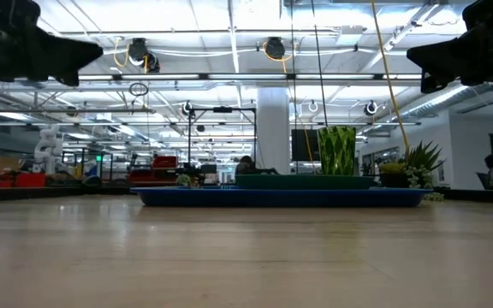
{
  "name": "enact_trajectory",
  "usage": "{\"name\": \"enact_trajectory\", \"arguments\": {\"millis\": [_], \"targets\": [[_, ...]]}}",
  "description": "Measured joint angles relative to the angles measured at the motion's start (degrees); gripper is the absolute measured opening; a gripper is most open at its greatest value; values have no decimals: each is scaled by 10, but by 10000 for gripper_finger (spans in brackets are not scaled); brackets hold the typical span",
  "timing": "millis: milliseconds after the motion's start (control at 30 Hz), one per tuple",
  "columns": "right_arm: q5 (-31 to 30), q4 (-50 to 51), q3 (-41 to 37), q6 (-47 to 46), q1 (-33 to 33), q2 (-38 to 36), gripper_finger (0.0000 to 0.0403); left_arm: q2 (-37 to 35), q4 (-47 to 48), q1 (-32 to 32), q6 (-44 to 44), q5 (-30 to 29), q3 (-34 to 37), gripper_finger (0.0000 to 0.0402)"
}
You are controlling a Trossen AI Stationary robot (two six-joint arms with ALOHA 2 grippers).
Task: Pick and place plate/cup/fork/spoon on tray
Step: Return to Home Position
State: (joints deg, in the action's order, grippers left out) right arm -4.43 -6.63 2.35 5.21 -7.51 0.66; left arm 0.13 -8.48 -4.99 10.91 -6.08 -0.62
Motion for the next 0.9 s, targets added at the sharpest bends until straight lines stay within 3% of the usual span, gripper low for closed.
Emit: {"name": "enact_trajectory", "arguments": {"millis": [233, 900], "targets": [[0, 0, 0, 0, 0, 0, 0, 0, 66, 0, -17, -13, -1, 65], [0, 0, 0, 0, 0, 0, 0, 11, 54, 0, -11, 4, 0, 65]]}}
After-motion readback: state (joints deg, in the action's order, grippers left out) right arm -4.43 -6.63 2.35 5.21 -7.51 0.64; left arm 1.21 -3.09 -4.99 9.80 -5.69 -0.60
